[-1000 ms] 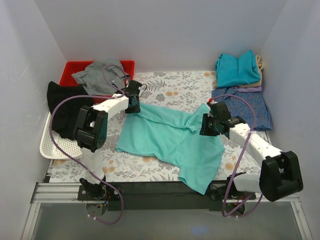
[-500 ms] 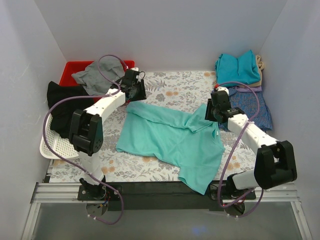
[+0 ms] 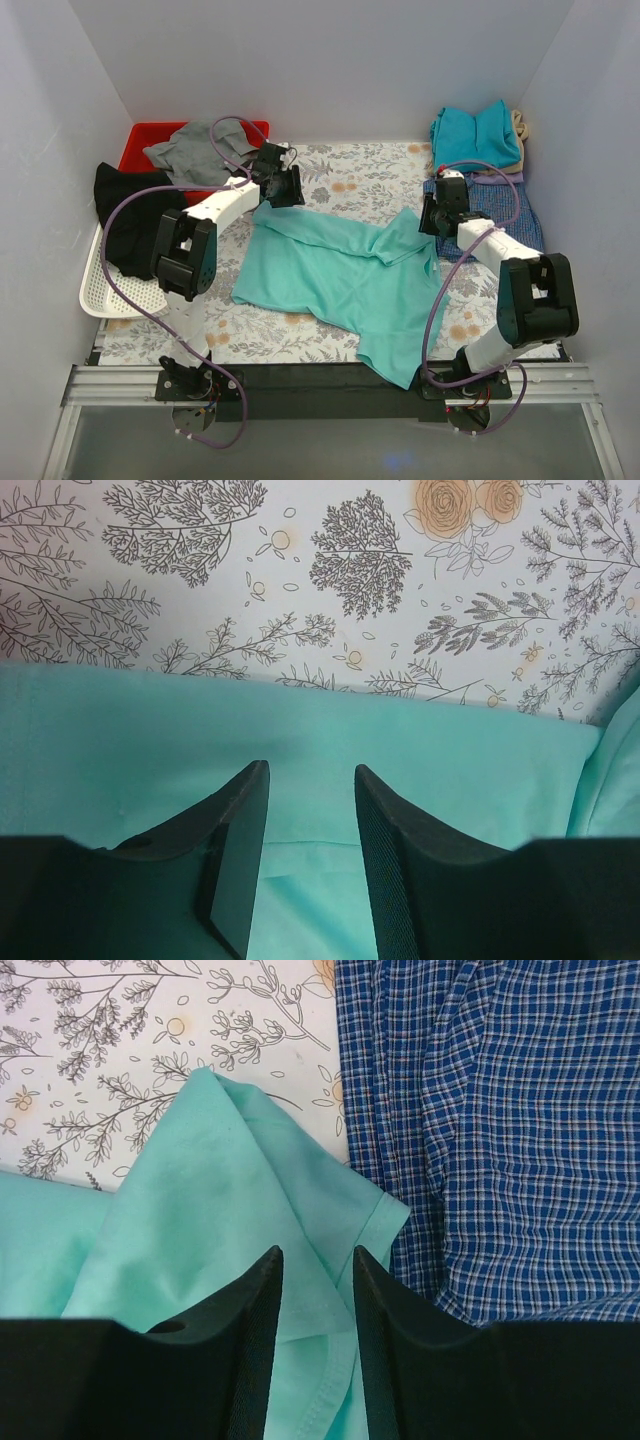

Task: Fold and stack the t-shirts
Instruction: Fold the tshirt

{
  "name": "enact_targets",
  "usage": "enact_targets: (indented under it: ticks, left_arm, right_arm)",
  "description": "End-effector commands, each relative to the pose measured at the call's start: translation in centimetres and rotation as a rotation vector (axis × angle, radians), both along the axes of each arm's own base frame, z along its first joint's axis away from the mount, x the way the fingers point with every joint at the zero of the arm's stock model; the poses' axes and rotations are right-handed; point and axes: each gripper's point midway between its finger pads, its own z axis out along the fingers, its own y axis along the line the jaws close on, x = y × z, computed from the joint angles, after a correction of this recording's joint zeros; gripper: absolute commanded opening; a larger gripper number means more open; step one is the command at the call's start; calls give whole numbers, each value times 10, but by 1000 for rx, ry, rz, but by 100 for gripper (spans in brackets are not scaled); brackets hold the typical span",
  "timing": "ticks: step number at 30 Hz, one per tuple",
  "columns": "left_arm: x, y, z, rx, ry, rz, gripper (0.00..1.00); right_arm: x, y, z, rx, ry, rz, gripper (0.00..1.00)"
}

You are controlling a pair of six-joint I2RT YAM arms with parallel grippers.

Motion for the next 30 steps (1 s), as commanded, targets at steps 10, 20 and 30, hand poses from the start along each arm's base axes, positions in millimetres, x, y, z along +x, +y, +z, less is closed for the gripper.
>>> enact_targets:
  ticks: [10,20,30]
  left_arm:
    - [0,-8,7,-20,-16,-41,38]
    - [0,-8,0,-9,0,-48,37]
    - [0,-8,-4,-5,8,-47,37]
  right_arm:
    - [17,2,-13,114,-6,81,30]
    - [8,17,-24,183,38,145,29]
    - [3,17,-6,187,-11,156,34]
